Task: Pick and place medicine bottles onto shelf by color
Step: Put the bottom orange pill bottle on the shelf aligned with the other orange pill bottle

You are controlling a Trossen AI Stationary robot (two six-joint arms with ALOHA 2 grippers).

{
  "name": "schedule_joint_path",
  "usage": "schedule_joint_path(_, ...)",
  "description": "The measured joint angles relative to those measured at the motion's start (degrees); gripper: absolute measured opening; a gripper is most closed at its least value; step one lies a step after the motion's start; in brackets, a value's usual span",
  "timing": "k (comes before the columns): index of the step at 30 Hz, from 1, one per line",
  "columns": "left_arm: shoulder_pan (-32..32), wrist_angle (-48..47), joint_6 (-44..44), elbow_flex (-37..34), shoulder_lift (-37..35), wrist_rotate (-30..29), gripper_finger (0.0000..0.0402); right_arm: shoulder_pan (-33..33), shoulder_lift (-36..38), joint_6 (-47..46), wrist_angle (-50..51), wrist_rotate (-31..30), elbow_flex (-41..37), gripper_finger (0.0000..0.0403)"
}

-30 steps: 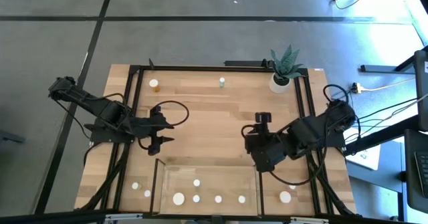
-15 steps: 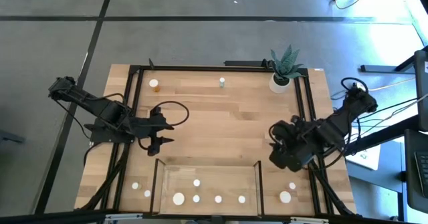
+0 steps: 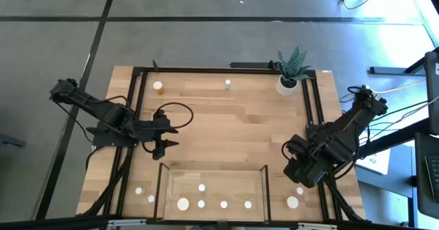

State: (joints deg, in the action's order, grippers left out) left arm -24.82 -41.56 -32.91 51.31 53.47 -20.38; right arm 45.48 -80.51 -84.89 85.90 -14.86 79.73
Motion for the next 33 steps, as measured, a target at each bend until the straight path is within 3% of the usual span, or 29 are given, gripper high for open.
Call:
schedule_joint_path(4, 0.0, 0.0, 0.0, 0.0, 0.0, 0.0, 0.0218, 1.4, 0.0, 3.6, -0.7, 0.3, -0.7, 0.0202)
schedule_joint_path(10, 0.0, 0.0, 0.7, 0.0, 0.0, 0.0, 0.0218, 5.2, -0.1, 17.9, -7.5, 1.2, -1.3, 0.0202)
schedule_joint_path(14, 0.0, 0.8, 8.9, 0.0, 0.2, 2.5, 0.0218, 6.8, -0.3, 22.0, -10.8, 1.1, -1.3, 0.0202)
schedule_joint_path(21, 0.0, 3.8, 21.9, 0.0, 0.2, 5.0, 0.0218, 7.1, -0.3, 22.2, -11.4, 1.0, -1.3, 0.0202)
schedule_joint_path(29, 0.0, 4.0, 26.2, 0.0, 0.2, 5.1, 0.0218, 7.1, -0.3, 22.6, -11.4, 1.0, -1.3, 0.0202)
schedule_joint_path(33, 0.0, 6.4, 30.2, 0.0, 0.2, 9.0, 0.0218, 7.1, -0.3, 22.6, -11.4, 1.0, -1.3, 0.0202)
